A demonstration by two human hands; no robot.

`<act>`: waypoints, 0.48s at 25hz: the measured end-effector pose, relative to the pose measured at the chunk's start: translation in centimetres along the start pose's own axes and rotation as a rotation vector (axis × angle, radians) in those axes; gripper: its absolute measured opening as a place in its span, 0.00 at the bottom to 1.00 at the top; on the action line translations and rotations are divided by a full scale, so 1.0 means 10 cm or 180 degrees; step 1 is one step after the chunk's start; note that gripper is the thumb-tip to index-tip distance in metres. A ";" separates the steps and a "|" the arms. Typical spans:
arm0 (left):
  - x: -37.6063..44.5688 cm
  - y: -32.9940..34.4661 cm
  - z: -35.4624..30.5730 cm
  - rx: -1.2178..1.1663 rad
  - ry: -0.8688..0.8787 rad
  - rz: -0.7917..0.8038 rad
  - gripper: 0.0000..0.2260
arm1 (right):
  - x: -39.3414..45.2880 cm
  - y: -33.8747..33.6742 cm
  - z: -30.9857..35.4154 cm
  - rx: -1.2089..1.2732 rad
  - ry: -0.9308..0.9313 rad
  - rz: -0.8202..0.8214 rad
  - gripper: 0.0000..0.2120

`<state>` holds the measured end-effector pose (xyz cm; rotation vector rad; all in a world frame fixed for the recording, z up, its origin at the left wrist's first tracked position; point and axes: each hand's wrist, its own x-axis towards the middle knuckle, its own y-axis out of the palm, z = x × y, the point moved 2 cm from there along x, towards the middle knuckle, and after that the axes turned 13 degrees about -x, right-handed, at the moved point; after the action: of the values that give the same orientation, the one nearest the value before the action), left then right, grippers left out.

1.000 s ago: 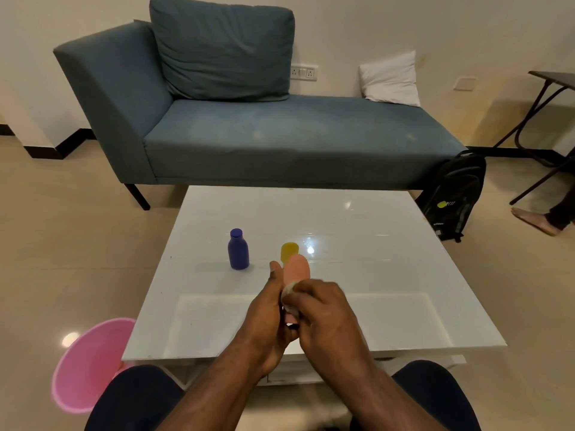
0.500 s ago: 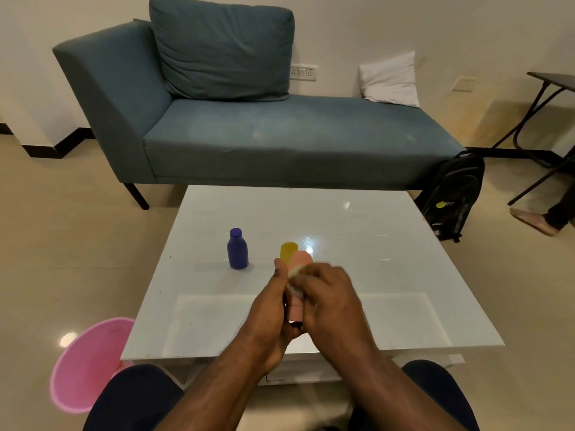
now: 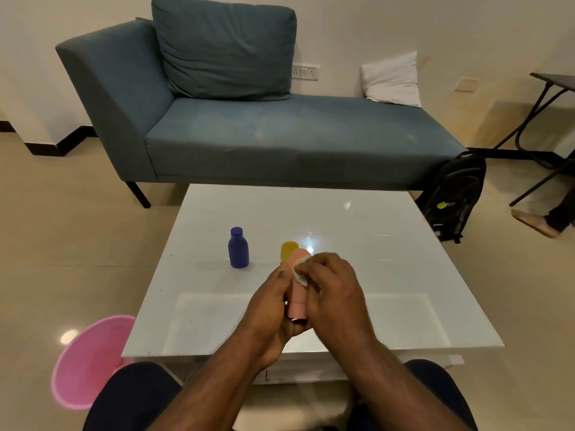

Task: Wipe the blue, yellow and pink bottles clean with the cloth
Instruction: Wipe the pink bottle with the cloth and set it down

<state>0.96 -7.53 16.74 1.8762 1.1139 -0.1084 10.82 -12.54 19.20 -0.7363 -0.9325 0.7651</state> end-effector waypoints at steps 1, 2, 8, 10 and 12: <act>0.01 -0.02 -0.02 -0.0058 -0.0028 -0.0001 0.22 | -0.06 0.02 0.03 -0.0028 -0.0061 0.0062 0.11; 0.01 -0.04 -0.04 -0.0120 -0.0059 -0.0011 0.23 | -0.13 0.04 0.05 -0.0025 -0.0131 0.0174 0.11; -0.04 -0.05 0.02 -0.0272 -0.0097 0.0343 0.15 | 0.03 -0.06 -0.08 0.0162 0.0056 -0.0072 0.11; -0.05 -0.06 0.02 -0.0004 -0.0009 0.0424 0.14 | 0.01 -0.05 -0.04 0.0116 0.0034 0.0019 0.11; -0.06 -0.07 0.01 0.0270 0.0127 0.0414 0.14 | -0.07 -0.06 0.03 0.0026 -0.0233 0.0213 0.11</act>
<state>0.10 -7.85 16.50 2.0290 1.0249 -0.0449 10.43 -13.42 19.52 -0.7393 -0.9741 0.8589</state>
